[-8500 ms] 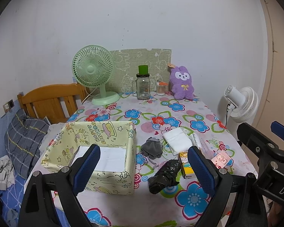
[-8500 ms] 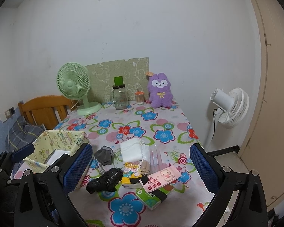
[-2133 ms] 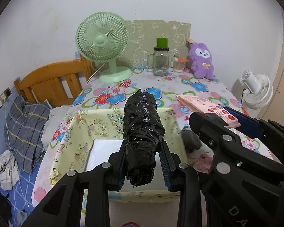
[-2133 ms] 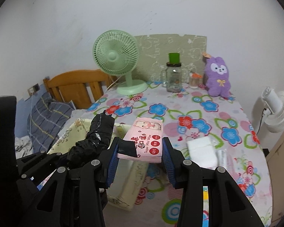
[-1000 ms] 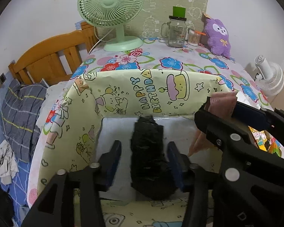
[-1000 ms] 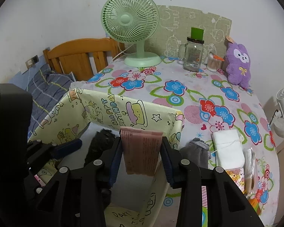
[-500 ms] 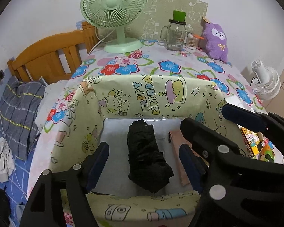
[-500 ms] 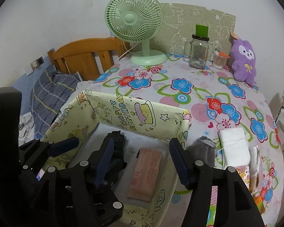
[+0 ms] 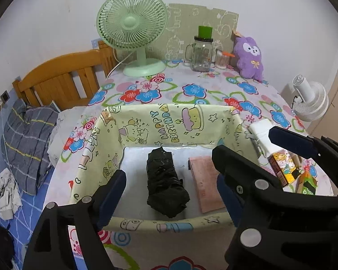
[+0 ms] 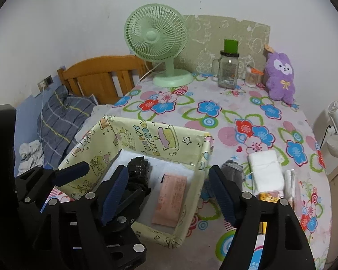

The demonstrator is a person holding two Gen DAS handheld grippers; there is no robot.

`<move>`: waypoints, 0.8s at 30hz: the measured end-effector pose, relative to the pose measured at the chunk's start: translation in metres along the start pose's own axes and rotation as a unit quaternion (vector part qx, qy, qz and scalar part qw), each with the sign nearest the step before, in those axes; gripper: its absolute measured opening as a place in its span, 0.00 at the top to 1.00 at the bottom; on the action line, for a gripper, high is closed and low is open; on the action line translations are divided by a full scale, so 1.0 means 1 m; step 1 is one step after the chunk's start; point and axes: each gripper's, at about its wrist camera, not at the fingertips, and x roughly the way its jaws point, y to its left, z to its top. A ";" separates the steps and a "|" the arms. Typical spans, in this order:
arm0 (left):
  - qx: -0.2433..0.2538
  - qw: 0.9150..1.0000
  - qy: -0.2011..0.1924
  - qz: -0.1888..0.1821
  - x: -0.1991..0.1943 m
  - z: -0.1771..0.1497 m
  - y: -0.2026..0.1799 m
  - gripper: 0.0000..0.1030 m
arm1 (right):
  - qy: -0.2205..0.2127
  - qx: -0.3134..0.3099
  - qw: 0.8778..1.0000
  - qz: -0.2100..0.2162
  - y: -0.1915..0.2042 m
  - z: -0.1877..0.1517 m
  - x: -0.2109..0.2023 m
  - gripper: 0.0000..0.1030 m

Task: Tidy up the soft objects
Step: 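Open both grippers to release the bundle and wipes pack into the box, then withdraw both grippers from the box back toward the tissue packs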

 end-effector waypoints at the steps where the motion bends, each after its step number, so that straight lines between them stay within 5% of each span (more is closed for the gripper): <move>1: 0.001 1.000 -0.003 0.001 -0.003 0.000 -0.002 0.18 | -0.001 0.001 1.000 -0.002 -0.001 0.000 -0.003 0.23; 24: 0.027 0.998 -0.064 0.007 -0.052 -0.001 -0.052 0.01 | -0.065 0.019 0.997 -0.041 -0.035 -0.012 -0.069 0.05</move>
